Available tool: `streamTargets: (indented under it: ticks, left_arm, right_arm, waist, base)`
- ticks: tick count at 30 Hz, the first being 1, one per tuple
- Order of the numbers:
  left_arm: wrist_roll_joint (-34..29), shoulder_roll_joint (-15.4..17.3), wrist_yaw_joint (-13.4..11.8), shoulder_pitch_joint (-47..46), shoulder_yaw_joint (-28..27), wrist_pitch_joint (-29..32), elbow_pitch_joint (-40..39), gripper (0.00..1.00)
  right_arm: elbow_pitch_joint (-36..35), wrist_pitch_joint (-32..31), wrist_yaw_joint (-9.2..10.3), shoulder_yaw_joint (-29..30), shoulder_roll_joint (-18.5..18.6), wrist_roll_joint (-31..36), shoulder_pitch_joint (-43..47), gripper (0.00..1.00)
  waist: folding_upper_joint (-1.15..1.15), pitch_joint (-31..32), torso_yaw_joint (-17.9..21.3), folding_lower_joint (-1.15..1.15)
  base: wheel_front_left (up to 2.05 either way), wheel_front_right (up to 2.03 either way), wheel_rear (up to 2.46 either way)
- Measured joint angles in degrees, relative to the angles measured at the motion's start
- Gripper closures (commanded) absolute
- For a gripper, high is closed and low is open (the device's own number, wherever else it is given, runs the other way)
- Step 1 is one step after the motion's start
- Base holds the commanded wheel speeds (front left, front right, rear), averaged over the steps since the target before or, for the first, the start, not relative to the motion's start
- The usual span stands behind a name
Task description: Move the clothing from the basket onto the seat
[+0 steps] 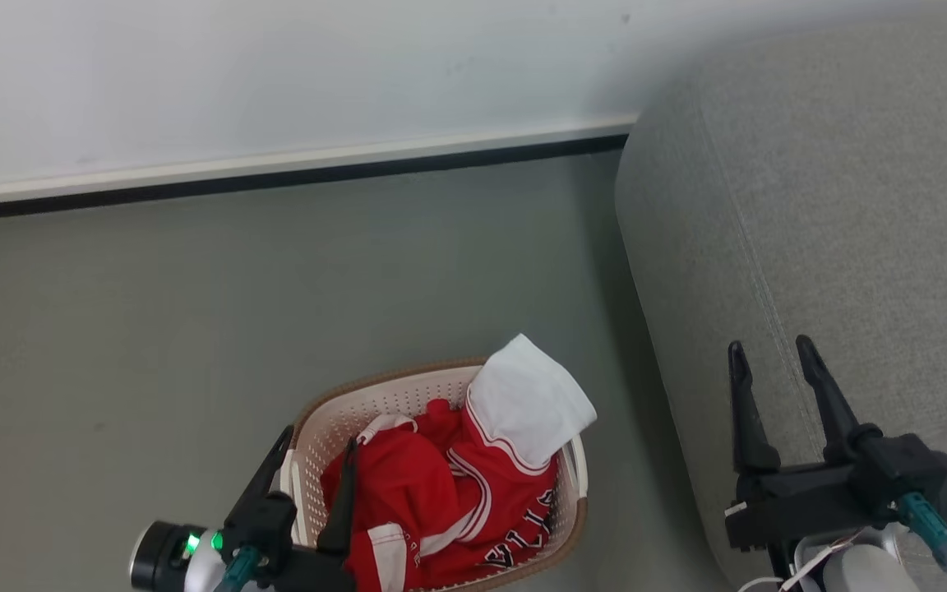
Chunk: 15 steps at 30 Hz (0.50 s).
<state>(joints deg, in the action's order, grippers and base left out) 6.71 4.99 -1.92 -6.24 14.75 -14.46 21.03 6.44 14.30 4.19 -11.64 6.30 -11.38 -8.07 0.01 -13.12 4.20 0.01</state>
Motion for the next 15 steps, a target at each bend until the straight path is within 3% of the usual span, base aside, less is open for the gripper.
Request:
streamTargets:
  ticks: [15]
  left_arm:
    - [-1.35,-0.93,1.43,-13.58,2.29,1.85,9.0,0.0]
  right_arm:
    - [-3.75,0.41,-0.18,1.24,-0.52,0.0,-9.64,0.0]
  waist:
    - [0.01,-12.55,4.65,0.01]
  base:
    - [0.0,0.0,0.0]
